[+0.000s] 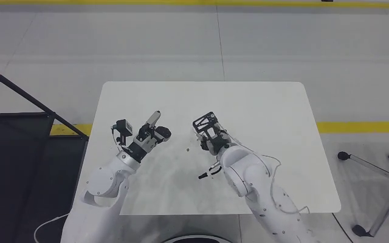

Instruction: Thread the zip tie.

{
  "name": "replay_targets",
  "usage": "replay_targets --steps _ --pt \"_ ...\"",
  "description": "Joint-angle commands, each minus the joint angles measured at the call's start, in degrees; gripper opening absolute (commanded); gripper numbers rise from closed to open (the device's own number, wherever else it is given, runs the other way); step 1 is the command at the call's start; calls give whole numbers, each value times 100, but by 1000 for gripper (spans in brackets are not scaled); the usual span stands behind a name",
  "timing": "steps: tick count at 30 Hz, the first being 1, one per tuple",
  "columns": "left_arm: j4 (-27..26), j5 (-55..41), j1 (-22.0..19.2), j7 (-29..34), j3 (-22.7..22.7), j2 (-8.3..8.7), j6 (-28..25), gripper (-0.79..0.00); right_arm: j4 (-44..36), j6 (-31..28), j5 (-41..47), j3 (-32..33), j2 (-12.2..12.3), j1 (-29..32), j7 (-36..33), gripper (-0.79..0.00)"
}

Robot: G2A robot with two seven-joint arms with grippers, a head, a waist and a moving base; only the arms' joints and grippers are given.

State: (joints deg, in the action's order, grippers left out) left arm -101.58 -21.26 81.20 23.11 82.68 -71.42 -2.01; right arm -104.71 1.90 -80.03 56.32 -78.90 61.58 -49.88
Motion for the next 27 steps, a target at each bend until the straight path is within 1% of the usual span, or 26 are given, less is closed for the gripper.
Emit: replay_targets --steps 1,4,6,11,17,19,27 --pt "0 0 0 0 0 0 0 0 -242 -120 136 252 39 172 45 0" --pt "0 0 0 0 0 0 0 0 -567 -260 442 606 86 424 205 0" --pt "0 0 0 0 0 0 0 0 -770 -387 812 886 114 607 421 0" --pt "0 0 0 0 0 0 0 0 -1140 -941 2034 1730 191 1135 1199 0" --pt "0 0 0 0 0 0 0 0 -1229 -1782 3417 2710 268 1751 2282 0" --pt "0 0 0 0 0 0 0 0 -1226 -1888 3646 2892 285 1921 2476 0" --pt "0 0 0 0 0 0 0 -1 -1226 -1888 3646 2892 285 1921 2476 -1"
